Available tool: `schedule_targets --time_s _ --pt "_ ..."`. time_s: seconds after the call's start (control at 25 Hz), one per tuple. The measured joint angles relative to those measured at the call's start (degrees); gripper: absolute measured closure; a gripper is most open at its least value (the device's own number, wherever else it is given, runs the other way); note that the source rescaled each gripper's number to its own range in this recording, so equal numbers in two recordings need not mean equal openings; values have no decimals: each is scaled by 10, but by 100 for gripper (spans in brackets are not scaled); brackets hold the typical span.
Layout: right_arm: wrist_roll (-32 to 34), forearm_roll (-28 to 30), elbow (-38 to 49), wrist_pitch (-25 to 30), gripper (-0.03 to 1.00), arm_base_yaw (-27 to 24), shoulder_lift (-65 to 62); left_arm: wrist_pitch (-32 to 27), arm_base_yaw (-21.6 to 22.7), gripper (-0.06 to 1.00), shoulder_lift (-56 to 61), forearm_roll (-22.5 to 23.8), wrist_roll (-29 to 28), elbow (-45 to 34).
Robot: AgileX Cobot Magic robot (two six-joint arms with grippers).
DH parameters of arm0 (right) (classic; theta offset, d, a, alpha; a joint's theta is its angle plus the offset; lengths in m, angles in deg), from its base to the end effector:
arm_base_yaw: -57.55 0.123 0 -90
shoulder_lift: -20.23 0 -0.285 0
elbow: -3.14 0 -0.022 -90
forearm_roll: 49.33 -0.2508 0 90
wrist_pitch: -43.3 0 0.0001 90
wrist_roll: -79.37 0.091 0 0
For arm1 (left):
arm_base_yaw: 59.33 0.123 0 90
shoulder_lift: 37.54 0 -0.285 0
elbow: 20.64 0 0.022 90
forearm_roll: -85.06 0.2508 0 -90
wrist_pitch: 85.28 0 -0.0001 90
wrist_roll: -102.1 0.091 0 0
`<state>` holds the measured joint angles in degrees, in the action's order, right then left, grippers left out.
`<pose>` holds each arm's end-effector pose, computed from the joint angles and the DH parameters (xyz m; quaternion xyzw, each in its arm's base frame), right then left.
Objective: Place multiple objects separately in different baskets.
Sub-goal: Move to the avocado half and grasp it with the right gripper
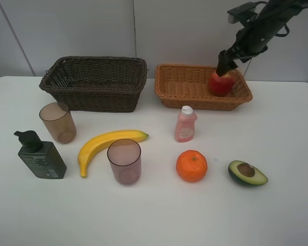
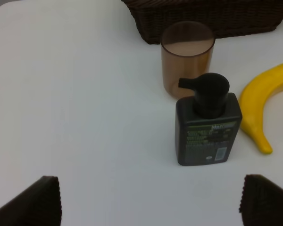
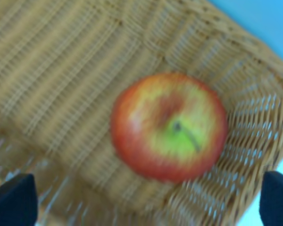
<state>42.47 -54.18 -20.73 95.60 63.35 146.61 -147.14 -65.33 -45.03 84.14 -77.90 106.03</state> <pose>0.4544 0.0523 0.2375 -0.3383 0.9147 -0.0215 0.2202 0.0021 -0.0015 0.2524 0.0460 0.8762 -0.0331 0.4785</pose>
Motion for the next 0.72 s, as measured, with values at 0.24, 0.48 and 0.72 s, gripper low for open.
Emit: schedule_targets --time_s 0.24,0.48,0.72 --pt "0 26 71 26 -2 0 -73 0 0 -6 0 0 0 0" --pt "0 44 194 8 -2 0 -153 0 0 -6 0 0 0 0" --pt "0 72 309 -9 -2 6 -216 0 0 -6 0 0 0 0"
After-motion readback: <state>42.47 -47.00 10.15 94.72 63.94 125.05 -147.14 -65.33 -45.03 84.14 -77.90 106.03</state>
